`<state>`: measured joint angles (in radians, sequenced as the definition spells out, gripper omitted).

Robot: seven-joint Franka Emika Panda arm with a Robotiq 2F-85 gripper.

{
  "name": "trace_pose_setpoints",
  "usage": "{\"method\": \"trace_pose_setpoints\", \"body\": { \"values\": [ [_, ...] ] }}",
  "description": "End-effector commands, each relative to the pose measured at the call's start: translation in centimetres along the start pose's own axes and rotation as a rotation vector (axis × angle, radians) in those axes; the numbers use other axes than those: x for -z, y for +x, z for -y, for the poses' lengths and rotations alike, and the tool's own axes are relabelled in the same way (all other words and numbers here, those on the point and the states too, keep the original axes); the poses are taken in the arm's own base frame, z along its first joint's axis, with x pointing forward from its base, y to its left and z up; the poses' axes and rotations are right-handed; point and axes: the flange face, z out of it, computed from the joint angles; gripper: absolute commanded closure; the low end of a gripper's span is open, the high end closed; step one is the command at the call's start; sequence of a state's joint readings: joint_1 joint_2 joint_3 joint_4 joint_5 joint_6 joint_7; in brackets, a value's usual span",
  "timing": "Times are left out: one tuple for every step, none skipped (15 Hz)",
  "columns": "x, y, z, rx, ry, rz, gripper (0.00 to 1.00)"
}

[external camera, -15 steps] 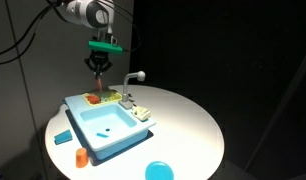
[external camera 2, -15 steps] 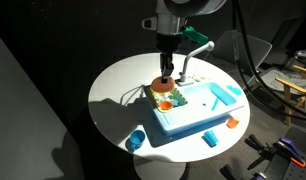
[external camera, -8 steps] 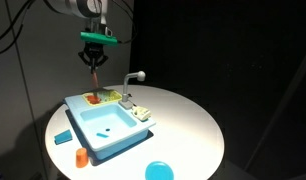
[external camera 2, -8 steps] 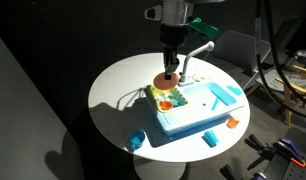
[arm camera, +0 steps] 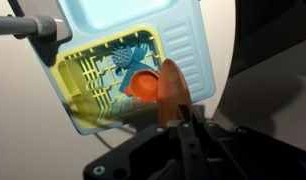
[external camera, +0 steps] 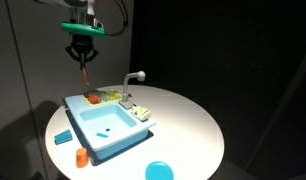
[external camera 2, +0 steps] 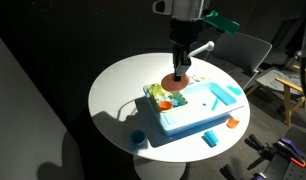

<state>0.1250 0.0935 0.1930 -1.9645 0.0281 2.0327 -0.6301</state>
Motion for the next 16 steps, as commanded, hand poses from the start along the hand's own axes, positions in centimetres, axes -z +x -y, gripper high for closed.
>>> {"method": "trace_pose_setpoints", "body": {
  "values": [
    [1.6, -2.4, 2.4, -0.058, -0.042, -0.004, 0.99],
    [1.8, -2.9, 2.9, -0.068, -0.045, -0.004, 0.99],
    [1.9, -3.4, 3.4, -0.084, -0.050, -0.005, 0.99],
    [2.1, -3.8, 3.8, -0.096, -0.052, -0.003, 0.99],
    [2.2, -4.3, 4.2, -0.107, -0.057, -0.001, 0.99],
    [2.2, -4.8, 4.6, -0.119, -0.058, 0.000, 0.99],
    [2.2, -5.3, 5.0, -0.130, -0.059, 0.001, 0.99],
    [2.2, -5.8, 5.4, -0.138, -0.061, 0.002, 0.99],
    [2.1, -6.2, 5.6, -0.152, -0.065, 0.004, 0.99],
    [1.9, -6.7, 5.9, -0.166, -0.068, 0.006, 0.99],
    [1.8, -7.1, 6.1, -0.183, -0.076, 0.009, 0.99],
    [1.7, -7.6, 6.3, -0.201, -0.085, 0.010, 0.99],
    [1.6, -7.9, 6.4, -0.218, -0.094, 0.010, 0.99],
    [1.5, -8.3, 6.5, -0.235, -0.107, 0.011, 0.99],
    [1.4, -8.7, 6.5, -0.255, -0.126, 0.014, 0.99],
    [1.3, -9.1, 6.5, -0.273, -0.142, 0.016, 0.99]
  ]
}}
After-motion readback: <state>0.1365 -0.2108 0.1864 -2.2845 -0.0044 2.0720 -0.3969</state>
